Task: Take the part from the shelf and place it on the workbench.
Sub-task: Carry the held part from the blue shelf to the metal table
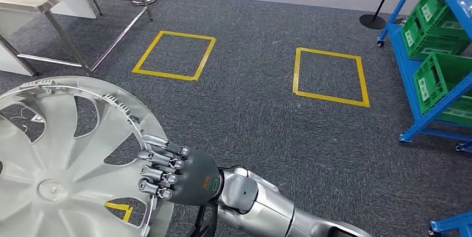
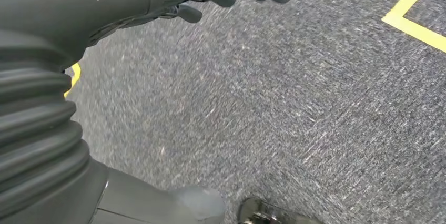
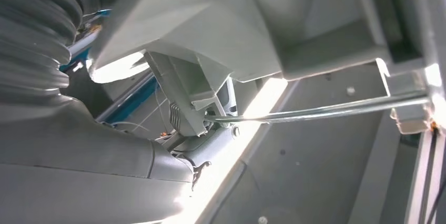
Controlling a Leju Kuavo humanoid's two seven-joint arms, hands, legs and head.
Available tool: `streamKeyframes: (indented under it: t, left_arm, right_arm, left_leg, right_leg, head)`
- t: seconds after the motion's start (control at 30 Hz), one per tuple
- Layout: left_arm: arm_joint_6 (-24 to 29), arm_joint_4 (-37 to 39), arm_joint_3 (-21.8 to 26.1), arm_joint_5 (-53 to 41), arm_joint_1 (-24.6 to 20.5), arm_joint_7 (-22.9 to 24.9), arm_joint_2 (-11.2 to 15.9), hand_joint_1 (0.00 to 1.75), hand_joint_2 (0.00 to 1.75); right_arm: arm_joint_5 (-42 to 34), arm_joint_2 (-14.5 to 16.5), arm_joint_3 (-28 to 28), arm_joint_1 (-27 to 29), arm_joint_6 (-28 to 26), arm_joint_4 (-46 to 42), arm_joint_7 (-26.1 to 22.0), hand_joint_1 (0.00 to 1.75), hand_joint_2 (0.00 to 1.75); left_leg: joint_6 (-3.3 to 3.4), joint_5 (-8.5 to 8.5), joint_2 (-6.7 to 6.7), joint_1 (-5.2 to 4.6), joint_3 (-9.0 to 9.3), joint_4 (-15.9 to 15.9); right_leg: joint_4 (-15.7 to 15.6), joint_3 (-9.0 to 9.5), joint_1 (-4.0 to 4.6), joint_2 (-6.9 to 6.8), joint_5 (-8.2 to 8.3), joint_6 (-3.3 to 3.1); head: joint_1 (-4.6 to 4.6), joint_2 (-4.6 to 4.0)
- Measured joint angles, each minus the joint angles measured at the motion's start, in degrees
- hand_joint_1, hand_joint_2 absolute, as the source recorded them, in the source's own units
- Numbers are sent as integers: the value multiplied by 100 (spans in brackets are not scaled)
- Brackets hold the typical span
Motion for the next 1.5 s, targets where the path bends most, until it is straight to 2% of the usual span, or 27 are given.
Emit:
streamKeyframes:
  t: [0.03,0.07,0.13,0.17,0.2,0.3,0.33,0.4,0.43,0.5,0.57,0.6,0.63,0.67,0.7,0.73,0.8,0.9,0.97,1.03,1.1,1.17,1.2,1.27,1.33,1.47,1.5]
  left_arm:
    - [1,1,1,20,-11,-20,2,0,175]
    - [0,1,2,35,-21,-34,5,0,175]
    - [-1,1,7,59,-19,-43,15,0,175]
    - [-3,1,14,70,-13,-42,20,0,175]
    - [-4,1,23,78,-9,-38,28,0,175]
    - [-33,1,44,82,-23,-17,42,0,175]
    - [-46,1,45,77,-25,-8,43,0,175]
    - [-69,1,46,53,-11,25,45,0,175]
    - [-79,1,46,32,1,46,43,0,175]
    - [-93,1,48,-11,5,83,38,0,175]
    - [-97,1,48,-42,-7,98,29,0,175]
    - [-97,1,48,-49,-11,98,25,0,175]
    - [-99,1,48,-50,-9,92,21,0,175]
    - [-105,1,48,-42,-4,77,20,0,175]
    - [-127,1,49,-24,-1,51,19,0,175]
    - [-162,1,49,-2,1,16,15,0,175]
    - [-252,1,50,39,1,-53,5,0,175]
    - [-317,3,50,78,9,-108,-3,0,175]
    - [-325,3,50,101,11,-116,-2,0,175]
    - [-325,2,51,120,4,-101,0,0,175]
    - [-320,1,55,146,-2,-79,0,0,175]
    - [-314,1,63,167,1,-65,0,0,175]
    - [-312,1,69,170,2,-63,1,0,175]
    - [-305,2,78,170,-4,-48,1,0,175]
    - [-285,2,79,165,-15,-24,-3,0,175]
    - [-221,1,79,160,-14,-8,-13,0,175]
    - [-214,1,79,160,-15,-17,-13,0,175]
  right_arm:
    - [-26,11,1,-2,10,0,-7,175,175]
    - [-51,17,1,-3,24,0,-18,175,175]
    - [-80,23,2,-3,60,2,-55,175,175]
    - [-92,29,3,-4,82,2,-75,175,175]
    - [-105,37,5,-6,99,3,-87,175,175]
    - [-147,79,9,-31,124,3,-96,175,175]
    - [-157,89,11,-40,125,3,-96,175,175]
    - [-167,97,15,-48,128,2,-92,175,175]
    - [-168,100,16,-48,136,-1,-87,175,175]
    - [-168,104,16,-37,154,-12,-73,175,175]
    - [-169,94,14,-1,170,-20,-66,175,175]
    - [-174,88,12,25,185,-20,-63,175,175]
    - [-184,83,11,49,214,-21,-64,175,175]
    - [-204,78,11,69,251,-22,-67,175,175]
    - [-244,72,11,82,297,-29,-77,175,175]
    - [-296,68,11,89,340,-40,-93,175,175]
    - [-416,65,10,94,399,-71,-139,175,175]
    - [-510,62,3,110,435,-102,-203,175,175]
    - [-523,61,0,116,457,-104,-252,175,175]
    - [-541,61,-1,118,473,-104,-303,175,175]
    - [-570,59,-2,118,482,-103,-353,175,175]
    - [-589,59,-2,115,494,-99,-405,175,175]
    - [-595,59,-2,111,500,-98,-423,175,175]
    - [-627,59,-2,90,515,-98,-463,175,175]
    - [-683,59,-1,49,526,-93,-504,175,175]
    - [-749,58,-2,-46,537,-29,-531,175,175]
    - [-751,58,-2,-66,539,-6,-535,175,175]
  left_leg:
    - [-19,-188,178,-8,-161,337]
    - [-37,-365,261,-3,-338,713]
    - [-64,-480,311,6,-513,1137]
    - [-71,-384,334,8,-444,1040]
    - [-71,-215,388,10,-263,731]
    - [17,113,713,-18,281,-266]
    - [61,121,746,-30,324,-361]
    - [138,149,614,-28,313,-363]
    - [173,166,548,-16,312,-377]
    - [242,203,418,20,315,-407]
    - [274,216,281,28,293,-407]
    - [282,220,213,27,284,-405]
    - [285,221,147,25,279,-401]
    - [285,223,90,23,278,-394]
    - [283,223,42,23,278,-386]
    - [274,224,-2,24,278,-377]
    - [220,221,-55,10,266,-359]
    - [96,234,-73,9,252,-389]
    - [33,173,10,14,216,-312]
    - [-9,-112,180,14,13,146]
    - [-44,-457,280,15,-301,853]
    - [-60,-477,302,19,-388,1104]
    - [-61,-338,314,22,-274,908]
    - [-40,-29,371,19,127,166]
    - [27,86,403,15,368,-301]
    - [102,97,376,7,377,-350]
    - [117,97,374,3,377,-350]
  right_leg:
    - [-2,3,9,-85,-4,-21]
    - [0,2,16,-180,-10,-33]
    - [5,2,23,-366,-22,-40]
    - [10,3,23,-450,-30,-36]
    - [21,6,23,-527,-42,-24]
    - [65,21,59,-716,-94,54]
    - [69,30,74,-767,-103,87]
    - [58,50,80,-866,-112,151]
    - [84,51,66,-822,-140,187]
    - [404,-79,30,-517,-355,256]
    - [1125,-420,9,-194,-704,297]
    - [1462,-593,9,-138,-820,307]
    - [1633,-694,9,-119,-828,307]
    - [1582,-690,10,-112,-724,298]
    - [1314,-578,10,-104,-533,282]
    - [909,-397,9,-85,-317,257]
    - [256,-112,25,-31,-80,209]
    - [69,-57,60,-9,-41,135]
    - [26,-34,41,-40,0,61]
    - [-3,-23,22,-90,27,6]
    - [2,-33,28,-142,25,-12]
    - [13,-38,30,-189,21,-14]
    - [23,-38,29,-206,17,-8]
    - [55,-41,37,-232,-5,28]
    - [91,-60,68,-244,-28,71]
    - [74,-64,102,-243,-5,-24]
    - [57,-55,101,-244,2,-14]
  head:
    - [-13,0]
    - [-18,0]
    - [-18,0]
    - [-18,0]
    - [-19,0]
    - [-11,0]
    - [-7,0]
    - [0,0]
    - [1,0]
    - [16,0]
    - [41,0]
    - [50,0]
    - [53,0]
    - [54,0]
    - [59,0]
    - [63,0]
    - [70,0]
    - [74,0]
    - [65,0]
    - [46,0]
    - [36,0]
    - [36,0]
    - [36,0]
    - [34,0]
    - [39,0]
    - [52,0]
    - [53,0]
